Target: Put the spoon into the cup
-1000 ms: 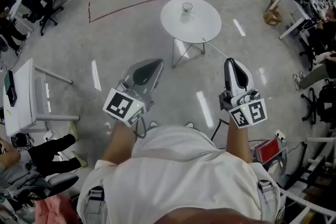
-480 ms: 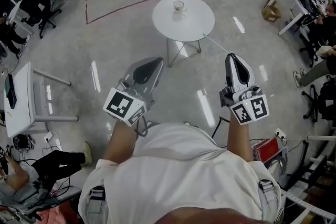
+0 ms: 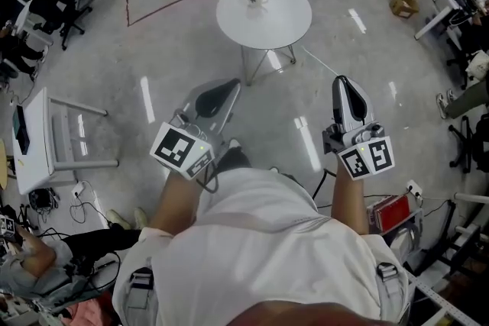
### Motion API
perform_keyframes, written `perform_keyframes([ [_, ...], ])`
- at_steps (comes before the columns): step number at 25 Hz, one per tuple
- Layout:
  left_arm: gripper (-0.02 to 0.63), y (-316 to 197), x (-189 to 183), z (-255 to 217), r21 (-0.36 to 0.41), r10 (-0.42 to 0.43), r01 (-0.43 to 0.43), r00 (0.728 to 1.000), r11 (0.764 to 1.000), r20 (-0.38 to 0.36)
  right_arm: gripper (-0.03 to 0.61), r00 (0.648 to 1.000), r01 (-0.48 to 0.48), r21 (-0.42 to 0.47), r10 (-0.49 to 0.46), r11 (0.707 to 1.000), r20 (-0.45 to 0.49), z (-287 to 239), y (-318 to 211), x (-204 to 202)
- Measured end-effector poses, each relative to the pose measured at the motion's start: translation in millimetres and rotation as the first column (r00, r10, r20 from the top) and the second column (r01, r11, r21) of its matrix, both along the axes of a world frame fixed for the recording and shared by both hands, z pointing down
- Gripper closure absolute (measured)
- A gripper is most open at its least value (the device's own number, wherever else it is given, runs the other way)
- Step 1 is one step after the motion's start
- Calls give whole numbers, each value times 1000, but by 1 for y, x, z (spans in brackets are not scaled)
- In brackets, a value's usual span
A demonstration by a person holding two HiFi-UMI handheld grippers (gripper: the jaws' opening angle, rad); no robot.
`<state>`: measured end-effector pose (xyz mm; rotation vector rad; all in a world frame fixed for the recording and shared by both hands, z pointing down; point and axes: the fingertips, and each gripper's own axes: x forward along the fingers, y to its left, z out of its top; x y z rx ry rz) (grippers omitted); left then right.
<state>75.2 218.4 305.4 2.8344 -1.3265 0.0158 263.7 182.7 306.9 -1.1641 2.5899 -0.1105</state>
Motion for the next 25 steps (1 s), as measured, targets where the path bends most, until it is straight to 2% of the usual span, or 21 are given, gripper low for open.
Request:
perform_keyframes([
  [6,611,-60,2,14,-31,19,-20,1000,999,-18,567,999,-24,-24,24,999,-29,7,-55,3],
  [12,611,-139,-33,26,-39,47,-49,998,998,-45,568,996,-27,-28,24,999,-84,10,-139,-38],
  [15,611,-187,-67,28,-33,35,-36,999,999,-42,567,993,-26,-36,22,999,-112,9,-191,-70],
  [20,611,-252,-148,35,-16,-5,5,1000,1000,14,567,981,-18,-30,12,999,-193,8,-268,-146],
  [25,611,-307,-209,44,-35,-27,27,1000,999,3,566,973,-31,-38,21,999,-231,11,-327,-199],
])
